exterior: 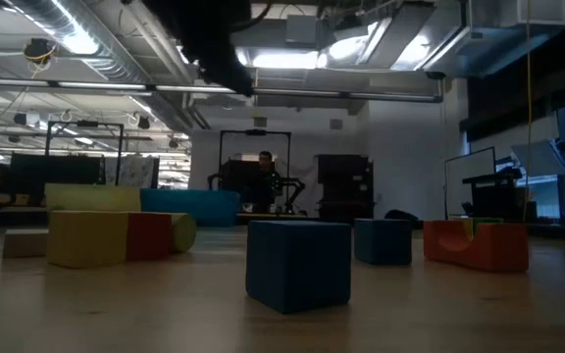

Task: Sort blocks by size
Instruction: Put the blue square block into the transparent bin

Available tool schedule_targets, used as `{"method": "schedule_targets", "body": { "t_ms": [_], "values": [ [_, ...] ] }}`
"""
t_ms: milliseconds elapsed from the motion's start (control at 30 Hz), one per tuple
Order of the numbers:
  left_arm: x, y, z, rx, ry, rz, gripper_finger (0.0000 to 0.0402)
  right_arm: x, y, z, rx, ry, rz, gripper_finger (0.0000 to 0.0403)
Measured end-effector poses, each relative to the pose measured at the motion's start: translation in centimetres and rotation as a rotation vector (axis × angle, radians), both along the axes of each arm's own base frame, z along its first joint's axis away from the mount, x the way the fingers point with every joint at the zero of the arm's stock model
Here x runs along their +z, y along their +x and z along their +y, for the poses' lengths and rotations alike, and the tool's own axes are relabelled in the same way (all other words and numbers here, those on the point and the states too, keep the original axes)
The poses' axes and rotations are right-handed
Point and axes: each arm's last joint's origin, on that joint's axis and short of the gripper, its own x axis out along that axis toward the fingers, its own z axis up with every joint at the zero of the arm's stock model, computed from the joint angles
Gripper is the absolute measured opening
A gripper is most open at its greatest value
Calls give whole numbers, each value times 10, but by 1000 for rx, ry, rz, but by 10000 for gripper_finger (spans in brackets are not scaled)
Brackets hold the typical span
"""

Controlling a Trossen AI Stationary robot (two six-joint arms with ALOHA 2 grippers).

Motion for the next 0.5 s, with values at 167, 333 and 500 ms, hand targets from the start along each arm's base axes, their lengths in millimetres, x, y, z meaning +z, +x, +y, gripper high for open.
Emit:
{"method": "schedule_targets", "body": {
  "t_ms": [167, 333, 500],
  "values": [
    [-26, 26, -21, -109, -38, 17, 130, 0, 10, -8, -5, -63, -83, 258],
    [-60, 43, -43, -209, -7, 108, 130, -1, 26, -21, -27, -137, -173, 259],
    [-79, 48, -58, -223, -31, 170, 128, 0, 48, -40, -2, -290, -352, 259]
  ]
}}
